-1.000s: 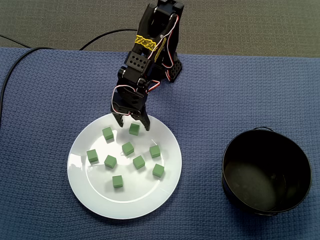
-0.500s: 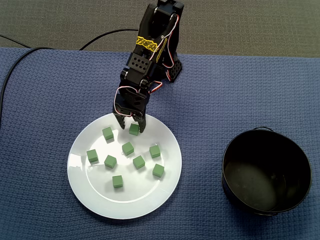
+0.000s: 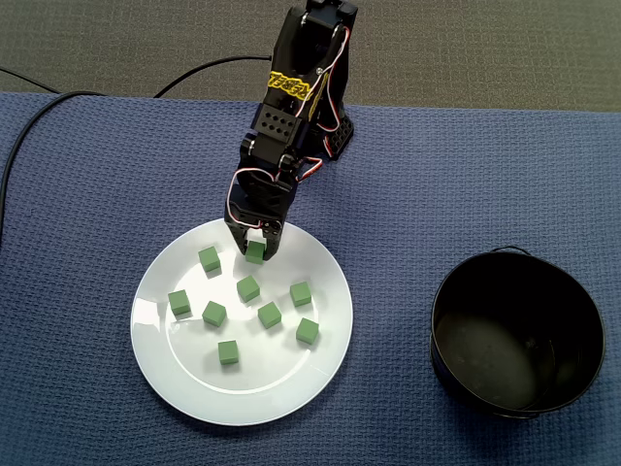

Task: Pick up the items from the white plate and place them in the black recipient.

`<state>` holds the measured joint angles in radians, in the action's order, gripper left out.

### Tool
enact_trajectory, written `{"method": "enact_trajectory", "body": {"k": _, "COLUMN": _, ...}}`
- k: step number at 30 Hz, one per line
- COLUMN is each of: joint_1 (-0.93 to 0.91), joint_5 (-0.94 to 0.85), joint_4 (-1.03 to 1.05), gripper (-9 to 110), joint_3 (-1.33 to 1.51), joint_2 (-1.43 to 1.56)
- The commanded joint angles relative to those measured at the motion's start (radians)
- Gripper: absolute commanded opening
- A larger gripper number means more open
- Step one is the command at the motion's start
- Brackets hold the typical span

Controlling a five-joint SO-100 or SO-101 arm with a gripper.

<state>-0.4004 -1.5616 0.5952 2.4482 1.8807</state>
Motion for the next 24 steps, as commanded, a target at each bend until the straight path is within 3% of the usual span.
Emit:
{"method": "enact_trajectory", "body": {"k": 1, "joint_1": 0.006, "joint_5": 0.067, "joint_4": 0.095, "gripper": 0, "joint_3": -0.069, "joint_2": 0.078}}
{"method": "enact_trajectory", "body": {"k": 9, "joint_1": 0.055, "joint_5": 0.483, "joint_4": 0.629, "gripper": 0, "joint_3": -0.534, "joint_2": 0.304}}
{"method": "enact_trajectory", "body": {"k": 17, "joint_1": 0.453, "joint_5": 1.135, "joint_4": 0.773, "gripper": 0, "joint_3": -1.08, "joint_2": 0.124}}
{"method": "enact_trajectory", "body": {"k": 20, "joint_1": 0.629, "joint_5": 1.218, "joint_4": 0.802, "gripper": 0, "joint_3": -1.293, "joint_2": -0.081}}
{"method": "enact_trajectory", "body": {"k": 24, "joint_1": 0.802, "joint_5": 1.197, "joint_4": 0.827, "gripper": 0, "joint_3": -1.522, "joint_2": -0.362}}
